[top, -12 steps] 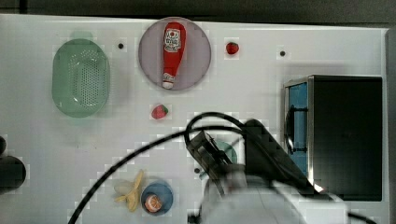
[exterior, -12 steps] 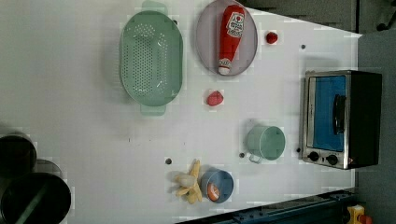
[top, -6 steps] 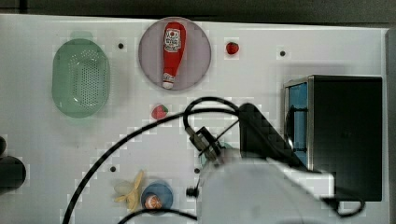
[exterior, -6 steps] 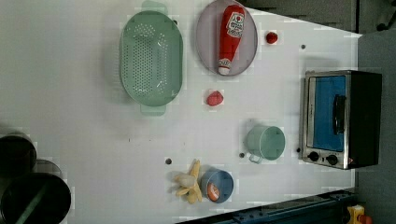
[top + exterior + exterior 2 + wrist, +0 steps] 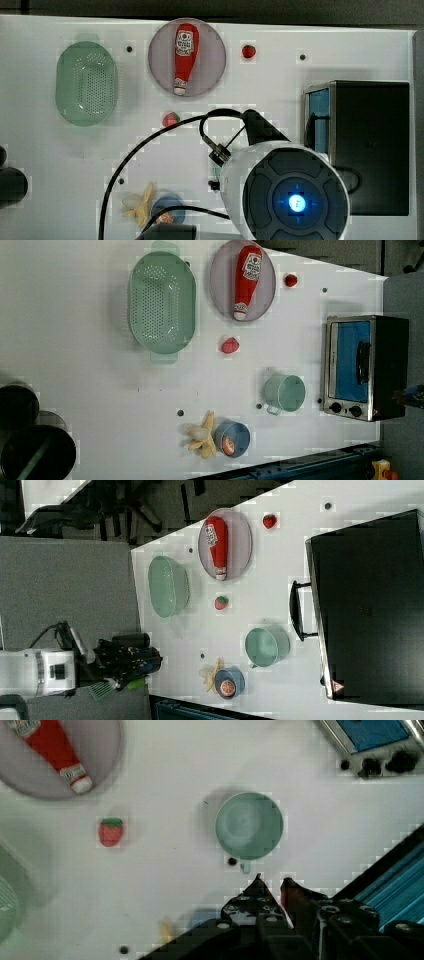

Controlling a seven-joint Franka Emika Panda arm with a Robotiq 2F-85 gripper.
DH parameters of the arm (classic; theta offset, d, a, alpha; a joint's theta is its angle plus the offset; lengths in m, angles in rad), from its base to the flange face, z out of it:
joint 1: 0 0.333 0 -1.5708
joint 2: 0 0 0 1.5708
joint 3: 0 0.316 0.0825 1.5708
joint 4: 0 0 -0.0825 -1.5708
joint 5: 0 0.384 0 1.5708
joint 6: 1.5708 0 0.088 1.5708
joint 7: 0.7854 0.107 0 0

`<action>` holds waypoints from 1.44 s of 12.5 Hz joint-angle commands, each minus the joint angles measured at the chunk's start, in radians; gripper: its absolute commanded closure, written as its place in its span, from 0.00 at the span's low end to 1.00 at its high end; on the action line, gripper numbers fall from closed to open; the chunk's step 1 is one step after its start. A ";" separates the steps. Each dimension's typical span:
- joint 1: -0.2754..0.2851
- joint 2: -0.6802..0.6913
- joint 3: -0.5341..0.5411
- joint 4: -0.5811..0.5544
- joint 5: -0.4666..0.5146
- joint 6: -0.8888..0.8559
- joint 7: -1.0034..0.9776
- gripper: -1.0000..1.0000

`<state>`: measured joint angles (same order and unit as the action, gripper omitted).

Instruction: Flap open oven.

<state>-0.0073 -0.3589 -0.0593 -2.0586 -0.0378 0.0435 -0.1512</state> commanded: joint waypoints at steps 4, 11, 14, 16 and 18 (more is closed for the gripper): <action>-0.032 -0.012 -0.118 -0.090 -0.079 0.159 -0.510 0.83; -0.042 0.083 -0.276 -0.192 -0.087 0.446 -0.724 0.83; -0.044 0.175 -0.329 -0.189 -0.087 0.546 -0.856 0.83; -0.045 0.236 -0.356 -0.189 -0.087 0.613 -0.885 0.83; -0.046 0.289 -0.378 -0.189 -0.087 0.686 -0.890 0.83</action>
<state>-0.0453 -0.0509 -0.4331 -2.2520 -0.1238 0.7217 -0.9702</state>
